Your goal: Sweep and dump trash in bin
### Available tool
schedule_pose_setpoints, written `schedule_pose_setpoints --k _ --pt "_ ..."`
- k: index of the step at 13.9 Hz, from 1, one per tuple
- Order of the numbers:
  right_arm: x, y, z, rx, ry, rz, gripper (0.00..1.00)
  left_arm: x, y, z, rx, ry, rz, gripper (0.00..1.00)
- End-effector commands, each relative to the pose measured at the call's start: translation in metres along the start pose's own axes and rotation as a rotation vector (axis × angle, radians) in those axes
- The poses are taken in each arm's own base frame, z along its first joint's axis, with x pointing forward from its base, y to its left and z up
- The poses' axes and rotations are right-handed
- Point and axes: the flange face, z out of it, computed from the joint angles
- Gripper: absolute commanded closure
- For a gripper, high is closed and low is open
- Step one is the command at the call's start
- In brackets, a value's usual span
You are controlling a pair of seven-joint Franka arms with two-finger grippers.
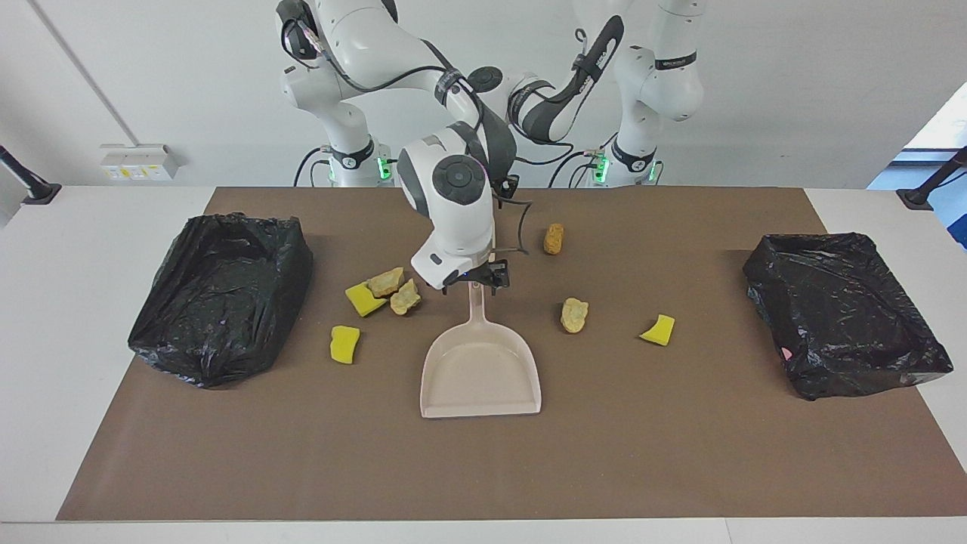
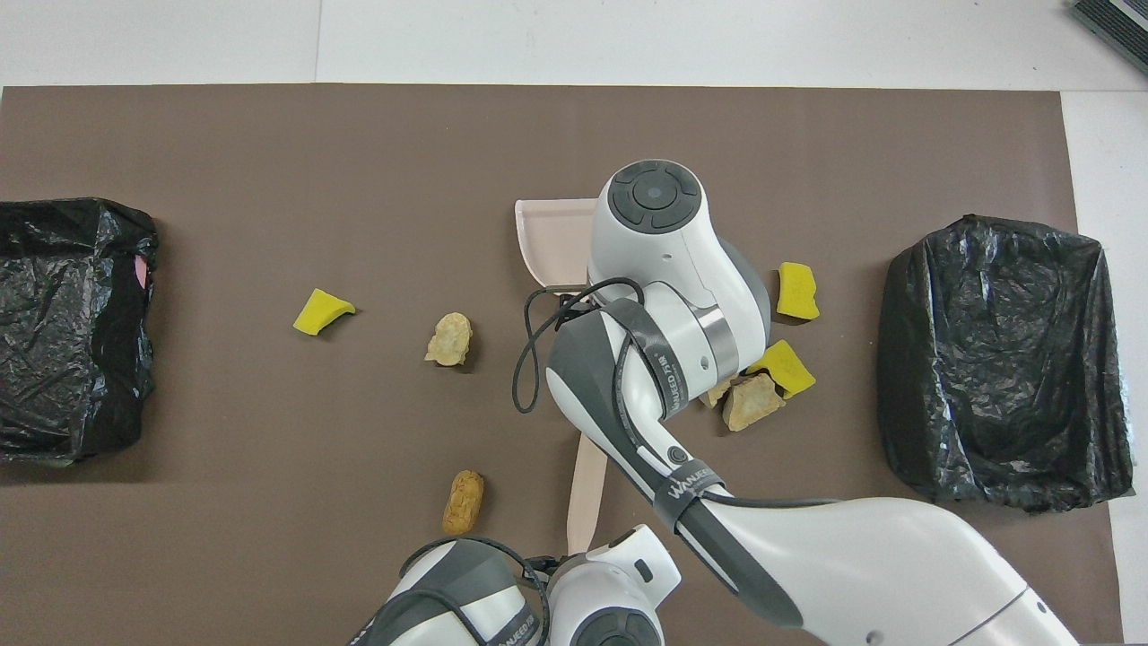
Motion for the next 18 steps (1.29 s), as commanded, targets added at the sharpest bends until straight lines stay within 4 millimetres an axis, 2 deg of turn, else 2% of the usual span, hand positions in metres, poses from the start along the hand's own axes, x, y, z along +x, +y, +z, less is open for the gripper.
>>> schedule_pose_setpoints --k 1,3,5,6,7,8,10,12,13,15,17,18 --pt "-0.013 0.007 0.014 0.016 -0.049 -0.006 0.00 -0.003 -0.011 -0.011 0.032 -0.035 -0.008 1.00" --pt "-0.021 0.006 0.017 0.047 -0.081 0.006 0.00 -0.001 -0.031 -0.030 0.050 -0.058 -0.007 1.00" --pt "-0.023 0.005 0.016 0.056 -0.088 0.008 0.00 -0.008 -0.049 -0.034 0.105 -0.131 0.071 1.00" --pt "-0.023 0.005 0.016 0.053 -0.092 0.006 0.03 -0.012 -0.055 -0.033 0.120 -0.155 0.101 1.00" --pt "-0.023 0.006 0.015 0.055 -0.090 -0.002 0.12 -0.013 -0.063 -0.032 0.122 -0.169 0.152 1.00" --pt "-0.022 0.005 0.015 0.056 -0.089 -0.014 0.29 -0.011 -0.076 -0.033 0.111 -0.175 0.201 1.00" --pt "-0.020 0.008 0.010 0.061 -0.083 -0.020 1.00 -0.022 -0.093 -0.029 0.105 -0.199 0.325 1.00" --pt "-0.018 0.012 0.007 0.067 -0.080 -0.008 1.00 -0.040 -0.114 -0.015 0.104 -0.233 0.439 1.00" --pt "-0.020 0.011 0.007 0.080 -0.096 -0.005 1.00 -0.039 -0.136 -0.006 0.093 -0.255 0.470 1.00" --pt "-0.018 0.010 -0.004 0.096 -0.078 -0.025 1.00 -0.028 -0.158 -0.001 0.061 -0.277 0.518 1.00" --pt "-0.022 0.019 -0.037 0.109 -0.033 -0.059 1.00 -0.009 -0.185 0.007 0.025 -0.301 0.537 1.00" --pt "-0.026 0.033 -0.054 0.106 -0.035 -0.120 1.00 0.003 -0.198 0.010 0.008 -0.295 0.536 1.00"
